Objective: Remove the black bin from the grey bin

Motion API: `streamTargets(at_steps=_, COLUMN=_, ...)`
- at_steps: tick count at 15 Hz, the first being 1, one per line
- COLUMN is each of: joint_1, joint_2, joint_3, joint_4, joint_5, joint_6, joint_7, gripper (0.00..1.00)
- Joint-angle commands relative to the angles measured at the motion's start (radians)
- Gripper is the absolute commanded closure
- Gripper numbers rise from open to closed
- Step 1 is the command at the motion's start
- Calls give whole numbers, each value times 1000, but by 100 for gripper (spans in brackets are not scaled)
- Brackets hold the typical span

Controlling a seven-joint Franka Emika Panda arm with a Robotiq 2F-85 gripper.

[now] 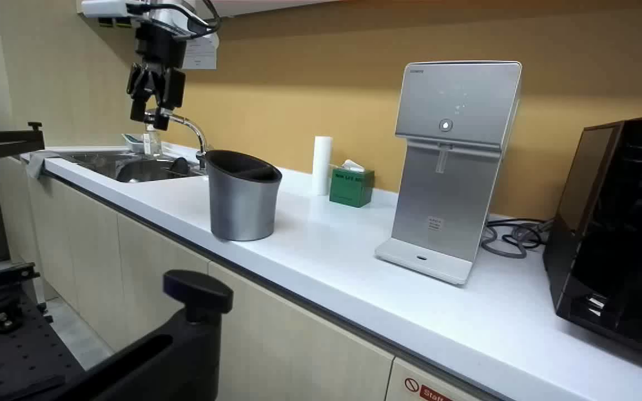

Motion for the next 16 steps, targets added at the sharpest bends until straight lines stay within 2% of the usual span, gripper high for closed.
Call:
streamTargets(at_steps=1, joint_1=-2, joint_2=1, joint_3=1, joint_4=1, joint_5=0, joint_6=-1, joint_7=-1, gripper=0)
streamTargets(at_steps=11, joint_1=-2, joint_2=1, joint_3=1, joint_4=1, joint_5=0, joint_6=-1, joint_7=-1, gripper=0)
streamTargets(at_steps=16, joint_1=-58, joint_2=-4, joint_3=50, joint_4=-1, joint_5=-119, joint_6=173, joint_7=125, gripper=0)
